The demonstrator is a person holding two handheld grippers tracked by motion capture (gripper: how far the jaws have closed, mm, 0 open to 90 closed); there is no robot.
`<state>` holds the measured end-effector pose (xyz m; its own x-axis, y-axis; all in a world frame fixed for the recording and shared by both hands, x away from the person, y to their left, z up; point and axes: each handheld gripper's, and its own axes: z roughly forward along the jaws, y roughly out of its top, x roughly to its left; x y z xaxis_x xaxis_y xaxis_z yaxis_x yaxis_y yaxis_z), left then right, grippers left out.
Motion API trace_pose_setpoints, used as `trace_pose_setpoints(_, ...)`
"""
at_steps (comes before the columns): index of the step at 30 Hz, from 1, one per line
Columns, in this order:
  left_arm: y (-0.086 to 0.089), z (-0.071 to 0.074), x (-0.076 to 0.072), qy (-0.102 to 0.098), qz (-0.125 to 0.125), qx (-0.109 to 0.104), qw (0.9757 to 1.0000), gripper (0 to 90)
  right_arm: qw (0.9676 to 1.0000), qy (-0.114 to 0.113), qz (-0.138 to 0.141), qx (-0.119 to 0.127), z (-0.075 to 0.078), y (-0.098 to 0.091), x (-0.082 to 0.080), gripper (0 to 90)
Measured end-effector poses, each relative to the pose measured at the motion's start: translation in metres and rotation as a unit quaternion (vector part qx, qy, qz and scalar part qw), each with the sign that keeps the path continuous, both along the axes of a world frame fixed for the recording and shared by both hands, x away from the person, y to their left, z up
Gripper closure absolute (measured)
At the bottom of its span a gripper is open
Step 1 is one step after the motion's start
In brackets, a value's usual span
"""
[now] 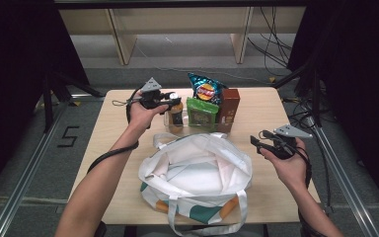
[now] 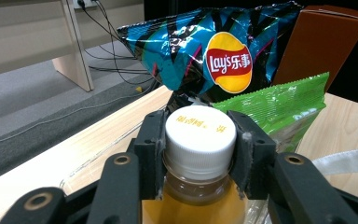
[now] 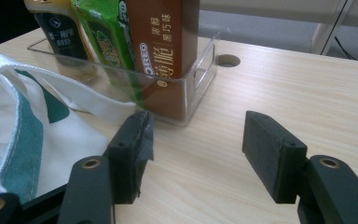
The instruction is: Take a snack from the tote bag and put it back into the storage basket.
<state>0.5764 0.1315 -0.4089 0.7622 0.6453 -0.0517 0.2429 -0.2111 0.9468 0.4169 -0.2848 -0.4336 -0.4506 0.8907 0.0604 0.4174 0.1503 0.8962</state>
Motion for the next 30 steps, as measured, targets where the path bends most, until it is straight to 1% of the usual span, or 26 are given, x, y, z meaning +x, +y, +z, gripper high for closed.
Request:
trace_pose_setpoints(3, 0.0001, -0.0012, 0.0004, 0.002, 0.001, 0.001, 1.0000, 58.7, 1.0000, 0.005, 0.002, -0.004, 0.0002, -0.0001, -0.0008, 42.6)
trace_pose_setpoints(5, -0.0001, -0.0019, 0.0002, 0.002, 0.000, 0.003, 1.0000, 58.7, 1.0000, 0.004, 0.004, -0.008, 0.0002, -0.0006, -0.0006, 42.6)
trace_pose_setpoints(6, -0.0003, -0.0022, 0.0002, 0.003, 0.000, 0.003, 1.0000, 58.7, 1.0000, -0.002, 0.001, -0.005, -0.0004, -0.0003, -0.0001, 42.6)
trace_pose_setpoints(8, -0.0003, -0.0027, 0.0004, 0.004, 0.001, 0.001, 1.0000, 58.7, 1.0000, 0.003, -0.001, -0.003, -0.0001, 0.0001, -0.0006, 42.6)
trace_pose_setpoints(9, -0.0004, -0.0031, 0.0004, 0.004, 0.002, 0.001, 1.0000, 58.7, 1.0000, -0.004, 0.003, -0.004, -0.0006, -0.0003, 0.0003, 42.6)
trace_pose_setpoints(11, -0.0005, -0.0041, 0.0005, 0.004, 0.003, 0.003, 1.0000, 58.7, 1.0000, 0.003, 0.006, -0.003, -0.0002, -0.0004, -0.0001, 42.6)
trace_pose_setpoints(13, -0.0004, -0.0049, 0.0007, 0.006, 0.003, 0.003, 1.0000, 58.7, 1.0000, 0.002, 0.007, -0.002, -0.0003, -0.0003, 0.0000, 42.6)
trace_pose_setpoints(14, -0.0005, -0.0053, 0.0007, 0.006, 0.003, 0.004, 1.0000, 58.7, 1.0000, 0.000, 0.006, -0.001, -0.0006, -0.0002, 0.0002, 42.6)
trace_pose_setpoints(15, -0.0005, -0.0055, 0.0008, 0.006, 0.003, 0.004, 1.0000, 58.7, 1.0000, -0.006, 0.004, -0.006, -0.0006, -0.0008, 0.0007, 42.6)
trace_pose_setpoints(17, -0.0005, -0.0060, 0.0009, 0.006, 0.003, 0.004, 1.0000, 58.7, 1.0000, 0.003, -0.001, 0.004, -0.0001, 0.0006, -0.0005, 42.6)
trace_pose_setpoints(18, -0.0006, -0.0062, 0.0010, 0.006, 0.003, 0.002, 1.0000, 58.7, 1.0000, -0.004, 0.002, -0.003, -0.0007, -0.0003, 0.0003, 42.6)
trace_pose_setpoints(19, -0.0005, -0.0061, 0.0010, 0.006, 0.003, 0.003, 1.0000, 58.7, 1.0000, -0.001, 0.004, -0.003, -0.0005, -0.0003, 0.0001, 42.6)
trace_pose_setpoints(20, -0.0005, -0.0062, 0.0011, 0.006, 0.003, 0.003, 1.0000, 58.7, 1.0000, -0.001, 0.000, -0.006, -0.0003, -0.0004, -0.0004, 42.6)
trace_pose_setpoints(21, -0.0007, -0.0062, 0.0010, 0.006, 0.003, 0.003, 1.0000, 58.7, 1.0000, 0.007, 0.003, -0.005, 0.0001, -0.0004, -0.0010, 42.6)
trace_pose_setpoints(24, -0.0008, -0.0060, 0.0009, 0.006, 0.003, 0.004, 1.0000, 58.7, 1.0000, 0.003, 0.003, -0.006, -0.0001, -0.0007, -0.0005, 42.5)
trace_pose_setpoints(25, -0.0006, -0.0060, 0.0010, 0.007, 0.003, 0.004, 1.0000, 58.7, 1.0000, 0.002, 0.000, -0.001, -0.0003, 0.0002, -0.0007, 42.6)
trace_pose_setpoints(26, -0.0003, -0.0061, 0.0012, 0.007, 0.004, 0.003, 1.0000, 58.7, 1.0000, 0.005, 0.000, -0.001, -0.0001, 0.0004, -0.0011, 42.5)
trace_pose_setpoints(27, -0.0001, -0.0062, 0.0012, 0.007, 0.004, 0.002, 1.0000, 58.7, 1.0000, 0.003, 0.004, 0.000, -0.0004, 0.0002, -0.0003, 42.5)
trace_pose_setpoints(28, 0.0002, -0.0064, 0.0011, 0.008, 0.004, 0.002, 1.0000, 58.7, 1.0000, 0.003, 0.002, -0.006, 0.0001, -0.0003, -0.0008, 42.5)
trace_pose_setpoints(30, 0.0005, -0.0065, 0.0009, 0.008, 0.002, 0.002, 1.0000, 58.6, 1.0000, 0.002, 0.005, -0.008, -0.0001, -0.0007, -0.0006, 42.5)
